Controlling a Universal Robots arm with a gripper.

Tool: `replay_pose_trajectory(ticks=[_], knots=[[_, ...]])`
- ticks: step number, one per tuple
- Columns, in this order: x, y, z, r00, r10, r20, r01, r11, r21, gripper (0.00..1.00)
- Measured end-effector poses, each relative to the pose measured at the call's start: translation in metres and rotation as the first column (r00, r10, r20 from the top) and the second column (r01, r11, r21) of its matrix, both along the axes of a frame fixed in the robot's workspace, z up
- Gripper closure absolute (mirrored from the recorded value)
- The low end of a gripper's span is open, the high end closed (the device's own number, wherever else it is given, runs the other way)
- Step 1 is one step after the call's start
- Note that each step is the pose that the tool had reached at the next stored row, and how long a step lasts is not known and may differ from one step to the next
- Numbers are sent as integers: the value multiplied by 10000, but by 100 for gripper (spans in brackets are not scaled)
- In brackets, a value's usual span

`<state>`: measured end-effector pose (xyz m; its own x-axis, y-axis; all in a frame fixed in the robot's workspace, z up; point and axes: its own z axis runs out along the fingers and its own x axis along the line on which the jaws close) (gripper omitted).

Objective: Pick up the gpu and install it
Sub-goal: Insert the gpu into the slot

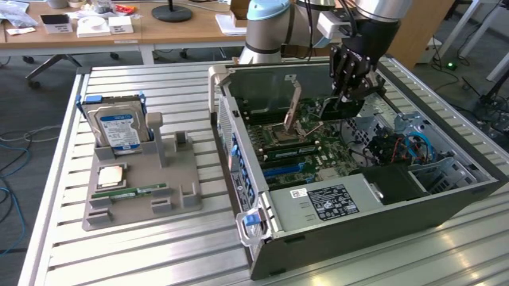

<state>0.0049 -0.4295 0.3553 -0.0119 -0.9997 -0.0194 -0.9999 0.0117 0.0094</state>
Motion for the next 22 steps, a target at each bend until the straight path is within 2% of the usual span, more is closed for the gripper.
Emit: replay_pose_trajectory(ticks=[4,9,22], knots=[[-12,-40,-1,10000,-4,-1,4,10000,0,74],[-33,-61,-20,10000,-1,0,1,10000,0,74],[-112,-67,-171,10000,-2,34,2,10000,-1,74]])
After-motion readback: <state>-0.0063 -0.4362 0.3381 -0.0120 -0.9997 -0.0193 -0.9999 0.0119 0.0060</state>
